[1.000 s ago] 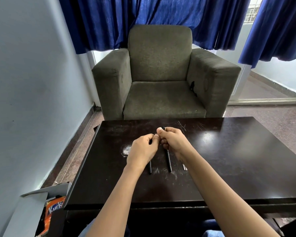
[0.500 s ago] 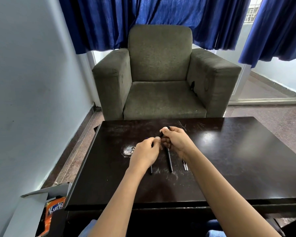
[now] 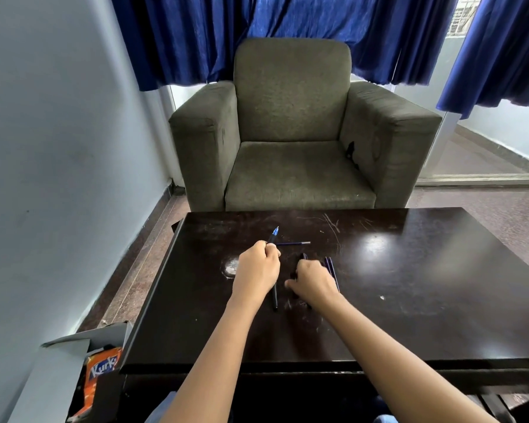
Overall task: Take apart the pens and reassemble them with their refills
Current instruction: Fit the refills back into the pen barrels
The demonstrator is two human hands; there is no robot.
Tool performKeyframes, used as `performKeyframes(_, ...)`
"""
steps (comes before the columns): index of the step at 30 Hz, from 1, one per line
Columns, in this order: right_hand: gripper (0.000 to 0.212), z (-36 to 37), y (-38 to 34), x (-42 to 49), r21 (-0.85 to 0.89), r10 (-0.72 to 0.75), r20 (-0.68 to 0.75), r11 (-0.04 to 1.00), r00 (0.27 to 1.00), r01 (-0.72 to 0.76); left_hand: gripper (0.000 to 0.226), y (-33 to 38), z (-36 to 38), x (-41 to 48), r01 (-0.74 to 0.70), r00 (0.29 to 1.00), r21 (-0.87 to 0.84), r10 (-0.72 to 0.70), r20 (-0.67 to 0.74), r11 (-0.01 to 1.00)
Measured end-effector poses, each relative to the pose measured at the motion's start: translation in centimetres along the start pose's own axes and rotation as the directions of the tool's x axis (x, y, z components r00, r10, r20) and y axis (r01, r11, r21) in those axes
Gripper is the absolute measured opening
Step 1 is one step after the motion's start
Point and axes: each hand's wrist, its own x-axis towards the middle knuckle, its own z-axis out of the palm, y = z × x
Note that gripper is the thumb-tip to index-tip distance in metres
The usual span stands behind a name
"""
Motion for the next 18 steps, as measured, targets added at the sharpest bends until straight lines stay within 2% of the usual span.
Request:
performKeyframes(3,0.03,1.4,0.1,-0.4,-0.094,-0.027,0.008,0.995,1.0,0.028,0.035,-0.2,0.2,0.0,-0.016,1.0,0.031,0.015,0.008,0.999)
performKeyframes(7,0.024,2.3,0.3,-0.4,-0.117,-0.044,0.017,0.992,0.999,0.046,0.035,-0.4,0.2,0.0,-0.028,0.999,0.045,0.027,0.018,0.999)
performKeyframes(13,0.027,2.2,0.2,-0.4,-0.144,-0.048,0.027,0.988,0.998,0.052,0.035,-0.2,0.2,-0.1,-0.04,0.999,0.075,0.037,0.039,0.996)
performKeyframes(16,0.029,0.8,-0.7,0.1,-0.072,-0.009,-0.012,0.997,1.0,0.008,0.036,-0.2,0.2,0.0,-0.025,0.999,0.076,0.023,0.031,0.997)
performKeyframes(18,0.028,-1.0,-1.5,0.6,0.084,0.027,-0.09,0.996,0.996,-0.02,0.035,-0.3,0.2,0.1,-0.011,1.0,0.069,0.01,0.026,0.998)
